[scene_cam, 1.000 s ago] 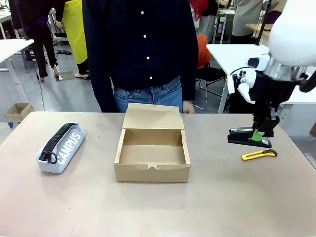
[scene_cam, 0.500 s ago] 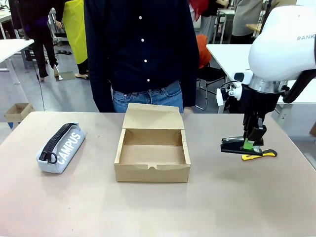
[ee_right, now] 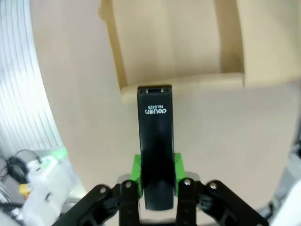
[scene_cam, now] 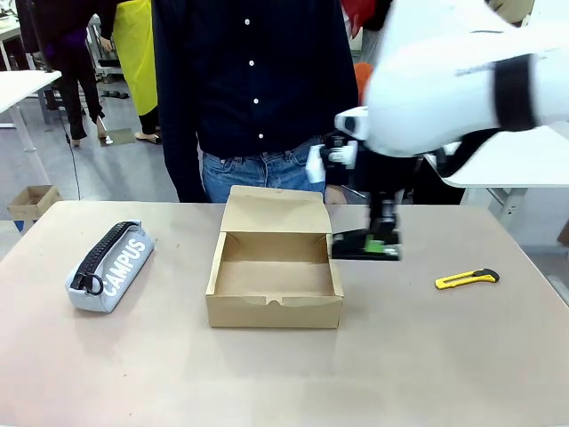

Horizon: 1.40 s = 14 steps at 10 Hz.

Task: Pack the items into the box.
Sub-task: Pick up the item specified by the human and place it in the Mailer Box.

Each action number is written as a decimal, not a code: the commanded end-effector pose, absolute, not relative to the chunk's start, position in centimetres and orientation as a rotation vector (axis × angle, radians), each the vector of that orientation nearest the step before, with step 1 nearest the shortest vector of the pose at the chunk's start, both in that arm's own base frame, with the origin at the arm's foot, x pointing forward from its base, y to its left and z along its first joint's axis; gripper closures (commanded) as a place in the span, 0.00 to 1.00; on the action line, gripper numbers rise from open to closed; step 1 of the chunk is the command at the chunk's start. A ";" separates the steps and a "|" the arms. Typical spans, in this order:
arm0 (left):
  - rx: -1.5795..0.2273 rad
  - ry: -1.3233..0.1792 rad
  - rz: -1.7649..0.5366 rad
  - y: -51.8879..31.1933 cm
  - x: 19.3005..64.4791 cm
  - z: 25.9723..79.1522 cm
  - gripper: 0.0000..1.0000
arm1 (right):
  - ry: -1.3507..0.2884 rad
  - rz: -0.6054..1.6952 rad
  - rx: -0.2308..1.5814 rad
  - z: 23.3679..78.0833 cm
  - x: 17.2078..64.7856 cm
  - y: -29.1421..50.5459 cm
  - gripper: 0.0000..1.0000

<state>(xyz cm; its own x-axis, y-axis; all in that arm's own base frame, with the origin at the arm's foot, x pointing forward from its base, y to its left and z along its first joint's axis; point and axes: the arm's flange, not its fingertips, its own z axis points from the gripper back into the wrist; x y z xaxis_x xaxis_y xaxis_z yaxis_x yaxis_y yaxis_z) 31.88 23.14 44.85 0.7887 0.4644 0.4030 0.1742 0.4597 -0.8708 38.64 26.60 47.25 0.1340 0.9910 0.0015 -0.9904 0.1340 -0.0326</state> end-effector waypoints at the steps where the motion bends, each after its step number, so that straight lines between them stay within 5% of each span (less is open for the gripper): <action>1: -1.112 -0.701 0.184 23.2 32.0 45.0 0.00 | -0.041 1.496 -0.038 46.3 41.1 32.7 0.68; 4: -1.112 -0.701 0.184 23.2 32.0 45.0 0.00 | -0.083 1.541 -0.109 44.1 42.3 39.3 0.68; 11: -1.112 -0.701 0.184 23.2 32.0 45.0 0.00 | -0.021 1.557 -0.081 43.2 42.9 39.7 0.68; 12: -1.112 -0.701 0.184 23.2 32.0 45.0 0.00 | -0.014 1.561 -0.079 43.1 42.9 39.7 0.49; 13: -1.112 -0.701 0.184 23.2 32.0 45.0 0.00 | -0.018 1.564 -0.085 43.0 42.9 39.7 0.10; 14: -1.112 -0.701 0.184 23.2 32.0 45.0 0.00 | -0.022 1.567 -0.089 43.0 42.9 39.7 0.00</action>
<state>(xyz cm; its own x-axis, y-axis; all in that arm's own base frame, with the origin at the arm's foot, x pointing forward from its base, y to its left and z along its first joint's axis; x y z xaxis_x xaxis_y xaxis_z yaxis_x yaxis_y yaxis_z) 31.91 23.19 44.78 0.7889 0.4641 0.4027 0.1737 0.4601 -0.8707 42.78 39.44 42.78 -0.0011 0.9997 -0.0251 -0.9986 -0.0024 -0.0529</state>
